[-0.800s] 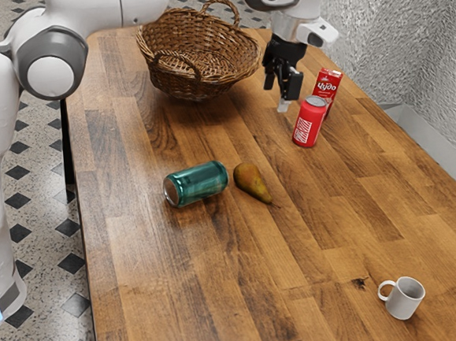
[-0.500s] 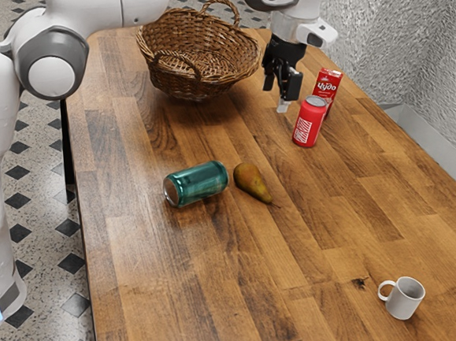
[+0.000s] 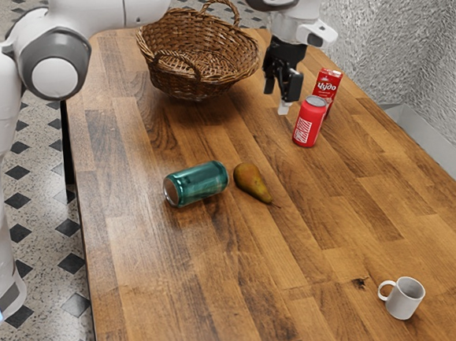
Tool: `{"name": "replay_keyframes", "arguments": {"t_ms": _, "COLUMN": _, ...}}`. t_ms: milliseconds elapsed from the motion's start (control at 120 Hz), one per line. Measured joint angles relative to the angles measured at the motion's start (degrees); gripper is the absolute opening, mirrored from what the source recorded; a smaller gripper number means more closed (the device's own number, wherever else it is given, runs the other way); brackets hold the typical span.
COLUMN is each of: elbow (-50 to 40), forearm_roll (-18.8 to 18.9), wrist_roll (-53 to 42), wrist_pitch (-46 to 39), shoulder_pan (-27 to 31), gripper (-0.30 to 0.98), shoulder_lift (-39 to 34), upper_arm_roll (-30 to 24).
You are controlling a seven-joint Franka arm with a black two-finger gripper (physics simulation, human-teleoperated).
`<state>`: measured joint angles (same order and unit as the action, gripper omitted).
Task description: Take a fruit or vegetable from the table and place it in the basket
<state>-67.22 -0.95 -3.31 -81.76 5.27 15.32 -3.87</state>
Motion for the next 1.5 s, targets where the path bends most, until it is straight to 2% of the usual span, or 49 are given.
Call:
{"name": "replay_keyframes", "arguments": {"t_ms": 133, "elbow": 0.0, "forearm_roll": -1.0, "wrist_roll": 2.5, "wrist_pitch": 0.0, "shoulder_pan": -0.2, "gripper": 0.69, "shoulder_lift": 0.3, "upper_arm_roll": -0.5}}
{"name": "replay_keyframes", "arguments": {"t_ms": 317, "elbow": 1.4, "forearm_roll": -2.0, "wrist_roll": 19.1, "wrist_pitch": 0.1, "shoulder_pan": -0.1, "gripper": 0.69, "shoulder_lift": 2.1, "upper_arm_roll": 1.3}}
{"name": "replay_keyframes", "arguments": {"t_ms": 617, "elbow": 2.4, "forearm_roll": 0.3, "wrist_roll": 45.7, "wrist_pitch": 0.0, "shoulder_pan": -1.8, "gripper": 0.69, "shoulder_lift": 3.0, "upper_arm_roll": 1.8}}
{"name": "replay_keyframes", "arguments": {"t_ms": 767, "elbow": 2.2, "forearm_roll": -1.6, "wrist_roll": 55.3, "wrist_pitch": 0.0, "shoulder_pan": -1.9, "gripper": 0.69, "shoulder_lift": 2.7, "upper_arm_roll": 1.9}}
{"name": "replay_keyframes", "arguments": {"t_ms": 983, "elbow": 1.0, "forearm_roll": -2.1, "wrist_roll": 66.5, "wrist_pitch": 1.3, "shoulder_pan": -2.4, "gripper": 0.69, "shoulder_lift": 1.2, "upper_arm_roll": 2.2}}
{"name": "replay_keyframes", "arguments": {"t_ms": 1133, "elbow": -10.6, "forearm_roll": -1.2, "wrist_roll": 73.5, "wrist_pitch": 0.2, "shoulder_pan": -3.0, "gripper": 0.69, "shoulder_lift": -6.5, "upper_arm_roll": 2.2}}
{"name": "replay_keyframes", "arguments": {"t_ms": 1500, "elbow": -11.4, "forearm_roll": -0.6, "wrist_roll": 85.0, "wrist_pitch": -4.1, "shoulder_pan": -2.6, "gripper": 0.69, "shoulder_lift": -0.1, "upper_arm_roll": 2.6}}
